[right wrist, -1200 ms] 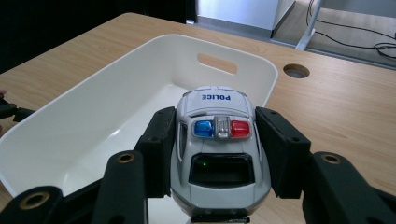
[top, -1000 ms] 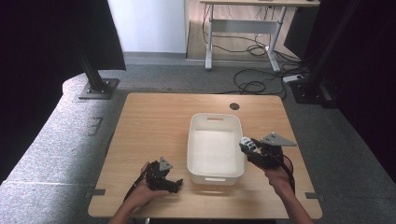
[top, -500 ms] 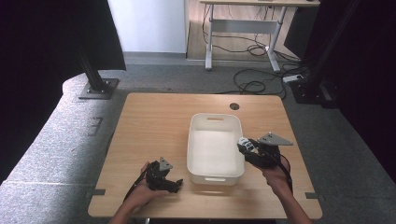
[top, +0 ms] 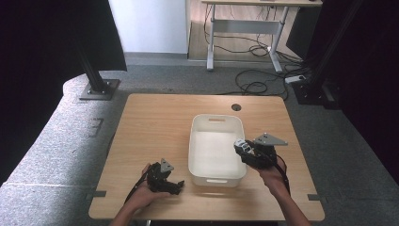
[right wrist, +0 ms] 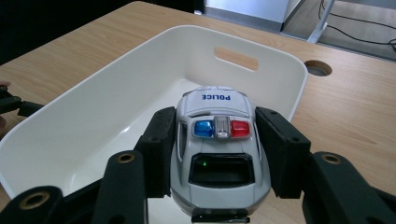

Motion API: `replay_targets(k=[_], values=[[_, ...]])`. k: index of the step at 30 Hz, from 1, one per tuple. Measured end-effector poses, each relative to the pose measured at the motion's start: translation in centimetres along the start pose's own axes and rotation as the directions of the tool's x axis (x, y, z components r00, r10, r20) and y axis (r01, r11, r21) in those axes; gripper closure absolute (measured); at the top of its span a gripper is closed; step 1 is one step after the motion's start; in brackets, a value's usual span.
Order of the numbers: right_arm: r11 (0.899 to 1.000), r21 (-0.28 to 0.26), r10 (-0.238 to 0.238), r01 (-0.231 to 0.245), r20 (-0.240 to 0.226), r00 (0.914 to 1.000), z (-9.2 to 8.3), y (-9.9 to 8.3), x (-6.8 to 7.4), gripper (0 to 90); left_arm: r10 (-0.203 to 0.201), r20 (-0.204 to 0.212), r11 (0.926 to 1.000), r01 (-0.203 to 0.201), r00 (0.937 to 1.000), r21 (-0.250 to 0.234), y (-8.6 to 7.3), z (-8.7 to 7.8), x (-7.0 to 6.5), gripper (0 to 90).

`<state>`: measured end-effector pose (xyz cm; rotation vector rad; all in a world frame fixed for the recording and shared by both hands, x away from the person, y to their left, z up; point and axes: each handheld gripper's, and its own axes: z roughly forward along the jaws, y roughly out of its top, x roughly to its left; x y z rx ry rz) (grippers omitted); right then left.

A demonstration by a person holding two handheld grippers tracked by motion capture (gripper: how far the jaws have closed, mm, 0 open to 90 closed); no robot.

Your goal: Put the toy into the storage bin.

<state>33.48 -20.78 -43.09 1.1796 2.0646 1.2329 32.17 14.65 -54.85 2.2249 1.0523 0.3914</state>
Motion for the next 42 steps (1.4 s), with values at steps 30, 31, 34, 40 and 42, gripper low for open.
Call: replay_targets(k=[30,31,34,40,42], values=[[1.0,0.005,-0.017,0.017,-0.021,0.9996,1.8,2.3,1.5,50.2,-0.001,0.0,1.0,0.001,1.0,-0.001,0.0,0.0,0.0,0.1],[1.0,0.002,-0.014,0.014,-0.02,0.9997,1.8,2.4,1.5,50.2,-0.001,0.0,1.0,0.001,1.0,-0.001,0.0,0.0,0.0,0.1],[1.0,0.0,-0.018,0.018,-0.022,0.9996,1.8,2.8,1.7,50.2,-0.001,-0.001,1.0,0.001,1.0,-0.001,0.0,0.0,0.0,0.1],[0.999,0.006,-0.031,0.032,-0.02,0.9993,2.2,3.5,2.1,50.2,-0.001,-0.002,1.0,0.001,1.0,-0.001,0.0,0.0,0.0,0.1],[0.999,0.008,-0.035,0.035,-0.022,0.9991,2.5,3.6,2.3,50.2,-0.001,-0.002,1.0,0.001,1.0,-0.001,0.0,0.0,0.0,0.1]])
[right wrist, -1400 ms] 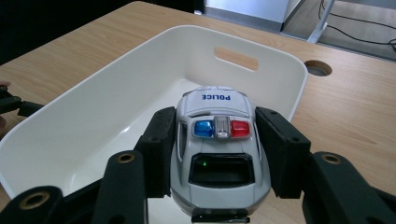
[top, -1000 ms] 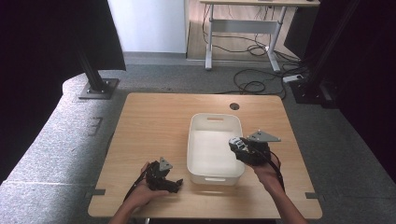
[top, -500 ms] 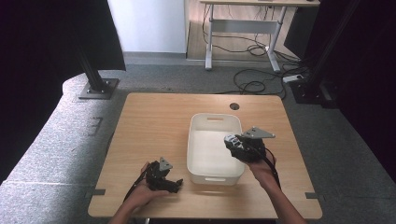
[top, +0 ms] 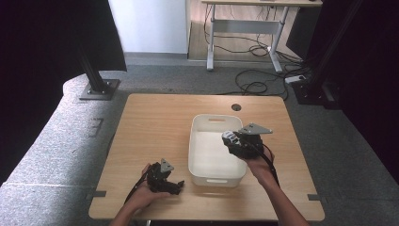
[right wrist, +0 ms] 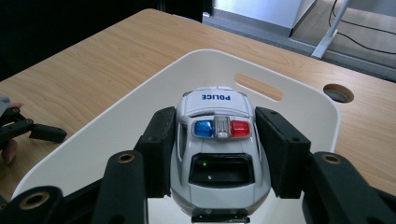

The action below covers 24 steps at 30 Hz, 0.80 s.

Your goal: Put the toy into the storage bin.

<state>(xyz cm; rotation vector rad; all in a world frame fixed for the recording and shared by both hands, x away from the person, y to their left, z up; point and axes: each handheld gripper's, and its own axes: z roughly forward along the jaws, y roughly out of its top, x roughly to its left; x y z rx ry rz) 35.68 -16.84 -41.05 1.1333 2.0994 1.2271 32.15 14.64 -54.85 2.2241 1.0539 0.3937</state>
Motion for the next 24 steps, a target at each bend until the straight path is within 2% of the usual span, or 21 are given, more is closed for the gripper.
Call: replay_targets(k=[24], values=[[0.999,0.038,-0.014,0.015,-0.009,0.9999,2.8,1.2,1.2,50.2,-0.001,-0.001,1.0,0.001,1.0,0.0,0.0,0.0,0.0,0.1]])
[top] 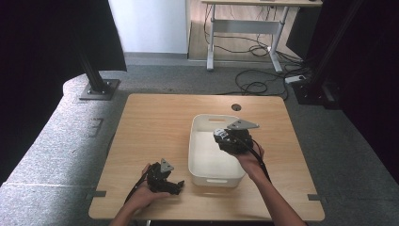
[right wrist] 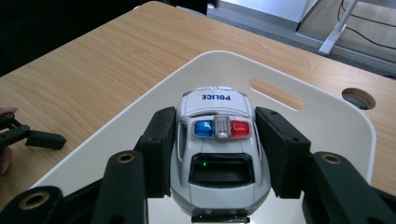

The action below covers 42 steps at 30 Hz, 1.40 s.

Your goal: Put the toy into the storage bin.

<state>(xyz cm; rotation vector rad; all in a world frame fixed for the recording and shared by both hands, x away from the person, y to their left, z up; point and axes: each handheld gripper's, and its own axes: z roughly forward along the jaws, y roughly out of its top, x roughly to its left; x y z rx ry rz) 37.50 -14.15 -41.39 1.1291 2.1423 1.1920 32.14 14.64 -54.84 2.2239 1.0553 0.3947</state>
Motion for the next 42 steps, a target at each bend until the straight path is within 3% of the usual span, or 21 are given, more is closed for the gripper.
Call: replay_targets(k=[32,42], values=[[0.999,0.051,0.005,-0.004,-0.021,0.9998,3.5,0.7,1.3,50.2,-0.003,-0.002,1.0,0.003,1.0,-0.002,0.0,0.0,0.0,0.1],[0.997,0.074,-0.012,0.013,-0.019,0.9997,4.5,0.7,1.8,50.2,-0.004,-0.001,1.0,0.004,1.0,-0.002,0.0,0.0,0.0,0.1]])
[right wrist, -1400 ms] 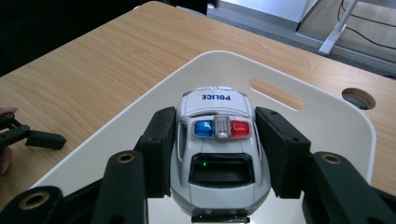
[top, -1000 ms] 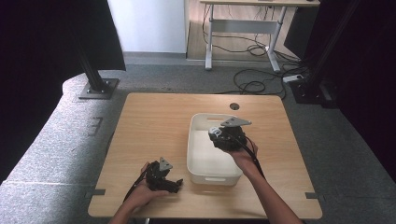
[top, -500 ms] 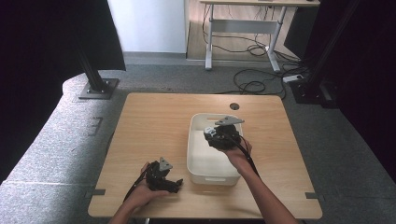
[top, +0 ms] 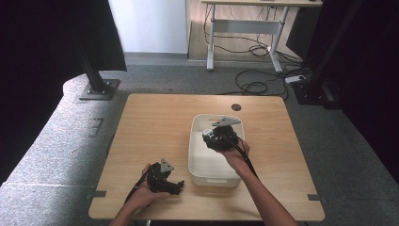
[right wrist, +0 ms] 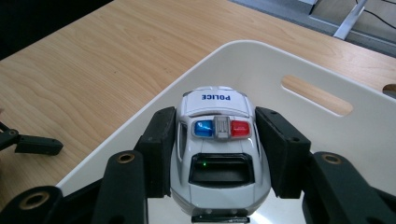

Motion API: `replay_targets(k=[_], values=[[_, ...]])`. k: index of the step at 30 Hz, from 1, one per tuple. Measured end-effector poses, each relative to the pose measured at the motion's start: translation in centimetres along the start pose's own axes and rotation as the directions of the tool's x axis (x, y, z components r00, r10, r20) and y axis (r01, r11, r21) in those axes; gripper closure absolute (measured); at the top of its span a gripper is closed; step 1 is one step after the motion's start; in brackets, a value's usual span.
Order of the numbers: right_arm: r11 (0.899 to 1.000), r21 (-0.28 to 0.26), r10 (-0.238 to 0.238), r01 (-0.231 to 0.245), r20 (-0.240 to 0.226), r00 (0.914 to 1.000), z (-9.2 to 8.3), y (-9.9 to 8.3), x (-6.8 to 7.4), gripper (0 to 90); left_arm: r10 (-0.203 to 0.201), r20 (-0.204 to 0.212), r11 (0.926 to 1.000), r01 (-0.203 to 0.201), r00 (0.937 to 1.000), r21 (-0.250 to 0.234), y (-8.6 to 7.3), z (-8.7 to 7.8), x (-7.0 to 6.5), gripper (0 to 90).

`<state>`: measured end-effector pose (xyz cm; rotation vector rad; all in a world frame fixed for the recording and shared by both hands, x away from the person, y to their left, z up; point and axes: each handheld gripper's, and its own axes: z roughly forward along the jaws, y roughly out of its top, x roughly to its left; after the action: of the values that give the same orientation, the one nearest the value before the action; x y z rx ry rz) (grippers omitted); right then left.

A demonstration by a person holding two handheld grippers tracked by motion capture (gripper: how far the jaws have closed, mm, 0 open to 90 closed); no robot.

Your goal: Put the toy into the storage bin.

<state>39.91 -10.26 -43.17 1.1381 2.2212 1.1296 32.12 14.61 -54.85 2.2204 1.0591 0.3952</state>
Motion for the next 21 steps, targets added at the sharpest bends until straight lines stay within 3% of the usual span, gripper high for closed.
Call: replay_targets(k=[9,21], values=[[0.999,0.04,-0.03,0.03,0.008,0.9995,1.6,-0.1,0.8,50.1,0.001,0.0,1.0,-0.001,1.0,0.001,0.0,0.0,0.0,0.2],[0.996,0.085,-0.02,0.021,-0.016,0.9997,3.6,-0.5,1.4,50.1,0.001,-0.001,1.0,-0.001,1.0,0.001,0.0,0.0,0.0,0.1]])
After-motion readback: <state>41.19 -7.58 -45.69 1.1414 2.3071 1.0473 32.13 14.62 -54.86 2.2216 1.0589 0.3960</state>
